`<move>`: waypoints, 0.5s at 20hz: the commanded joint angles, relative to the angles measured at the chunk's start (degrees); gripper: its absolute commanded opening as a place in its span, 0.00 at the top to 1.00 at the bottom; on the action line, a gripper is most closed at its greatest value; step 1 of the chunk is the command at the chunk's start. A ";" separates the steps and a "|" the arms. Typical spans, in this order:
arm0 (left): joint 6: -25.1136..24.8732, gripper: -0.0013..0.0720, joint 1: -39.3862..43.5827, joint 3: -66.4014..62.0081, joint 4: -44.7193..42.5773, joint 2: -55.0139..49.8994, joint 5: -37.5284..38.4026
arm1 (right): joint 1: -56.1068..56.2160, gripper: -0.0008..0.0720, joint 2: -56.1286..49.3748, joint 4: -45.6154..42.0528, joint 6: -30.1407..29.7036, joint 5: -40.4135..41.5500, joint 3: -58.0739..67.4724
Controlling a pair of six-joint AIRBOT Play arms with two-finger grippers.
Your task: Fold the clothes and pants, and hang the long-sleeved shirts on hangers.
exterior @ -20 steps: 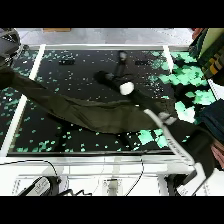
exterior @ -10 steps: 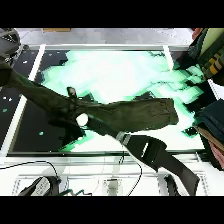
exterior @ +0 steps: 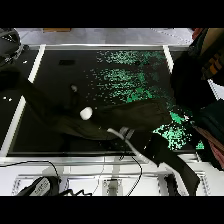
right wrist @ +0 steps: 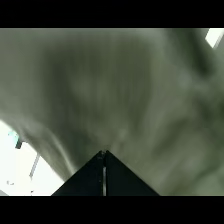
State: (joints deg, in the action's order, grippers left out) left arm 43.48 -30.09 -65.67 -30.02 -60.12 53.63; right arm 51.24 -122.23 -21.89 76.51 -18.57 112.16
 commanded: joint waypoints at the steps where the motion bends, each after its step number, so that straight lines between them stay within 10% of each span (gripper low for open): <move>1: -1.86 0.96 4.61 0.04 -1.90 -3.65 7.21 | -11.72 0.95 2.45 -3.89 -0.04 -15.08 0.04; 5: -6.84 0.96 11.91 0.09 -2.32 -5.11 21.81 | -28.41 0.95 5.77 -11.96 -0.04 -29.20 0.04; 10: -2.05 0.95 26.05 3.54 -7.82 -6.29 22.97 | -41.29 0.95 8.24 -12.17 -0.11 -43.28 0.04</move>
State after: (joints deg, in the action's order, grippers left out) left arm 39.07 -11.07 -63.75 -34.89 -65.49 73.67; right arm 16.97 -115.39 -32.80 76.47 -52.10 112.18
